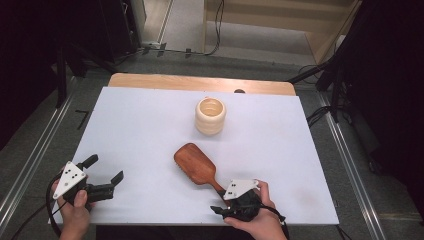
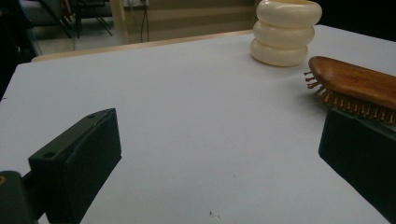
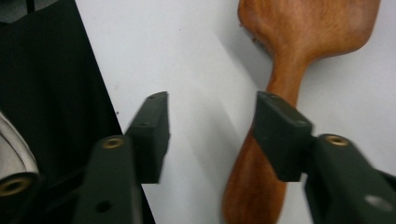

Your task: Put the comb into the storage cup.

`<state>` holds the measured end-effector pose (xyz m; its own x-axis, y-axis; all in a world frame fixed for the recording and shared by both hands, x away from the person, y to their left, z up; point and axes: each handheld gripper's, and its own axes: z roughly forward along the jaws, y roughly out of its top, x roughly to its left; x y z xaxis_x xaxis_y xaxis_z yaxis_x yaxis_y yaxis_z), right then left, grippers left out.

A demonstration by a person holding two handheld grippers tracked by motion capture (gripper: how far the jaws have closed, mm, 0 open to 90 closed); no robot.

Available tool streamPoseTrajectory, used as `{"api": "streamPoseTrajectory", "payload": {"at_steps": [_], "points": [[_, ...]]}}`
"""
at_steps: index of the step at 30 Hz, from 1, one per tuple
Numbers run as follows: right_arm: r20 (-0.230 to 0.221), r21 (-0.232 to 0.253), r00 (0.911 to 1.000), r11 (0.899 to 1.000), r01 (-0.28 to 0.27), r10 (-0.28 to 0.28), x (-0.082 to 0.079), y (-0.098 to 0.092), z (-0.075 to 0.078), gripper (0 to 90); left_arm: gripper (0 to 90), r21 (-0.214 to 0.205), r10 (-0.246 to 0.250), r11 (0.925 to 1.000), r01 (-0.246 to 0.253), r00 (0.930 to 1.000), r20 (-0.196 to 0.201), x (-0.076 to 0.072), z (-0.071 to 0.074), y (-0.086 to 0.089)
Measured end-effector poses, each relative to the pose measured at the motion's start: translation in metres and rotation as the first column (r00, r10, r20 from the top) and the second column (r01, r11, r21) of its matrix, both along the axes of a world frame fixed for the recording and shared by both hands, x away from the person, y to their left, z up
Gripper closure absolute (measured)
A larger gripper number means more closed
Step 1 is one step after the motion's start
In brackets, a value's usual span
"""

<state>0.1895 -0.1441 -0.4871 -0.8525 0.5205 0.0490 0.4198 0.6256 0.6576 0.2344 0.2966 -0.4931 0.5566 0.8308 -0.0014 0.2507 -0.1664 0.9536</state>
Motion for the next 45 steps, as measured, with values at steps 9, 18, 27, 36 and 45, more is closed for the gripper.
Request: {"api": "streamPoseTrajectory", "payload": {"at_steps": [9, 18, 27, 36, 45], "points": [[-0.035, 0.01, 0.9989, 0.999, 0.032, -0.032, 0.008, -0.004, 0.009, 8.4, 0.0, -0.006, -0.002, 1.0, 0.002, 1.0, 0.0, 0.0, 0.0, 0.0], [-0.081, -0.014, 0.994, 0.997, 0.072, -0.073, 0.022, -0.004, 0.02, 0.0, 0.0, -0.005, -0.006, 1.0, 0.006, 1.0, 0.001, 0.0, 0.0, 0.0], [-0.126, -0.064, 0.9853, 0.992, 0.108, -0.115, 0.035, 0.005, 0.019, 0.0, 0.0, -0.006, -0.005, 1.0, 0.005, 1.0, 0.001, 0.0, 0.0, 0.0], [-0.124, -0.117, 0.9749, 0.978, 0.171, -0.185, 0.044, 0.012, 0.01, 24.6, 0.0, -0.005, -0.005, 1.0, 0.005, 1.0, 0.001, 0.0, 0.0, 0.0], [-0.157, -0.146, 0.9631, 0.97, 0.197, -0.219, 0.053, 0.021, 0.002, 39.3, 0.0, -0.004, -0.004, 1.0, 0.004, 1.0, 0.002, 0.0, 0.0, 0.0]]}}
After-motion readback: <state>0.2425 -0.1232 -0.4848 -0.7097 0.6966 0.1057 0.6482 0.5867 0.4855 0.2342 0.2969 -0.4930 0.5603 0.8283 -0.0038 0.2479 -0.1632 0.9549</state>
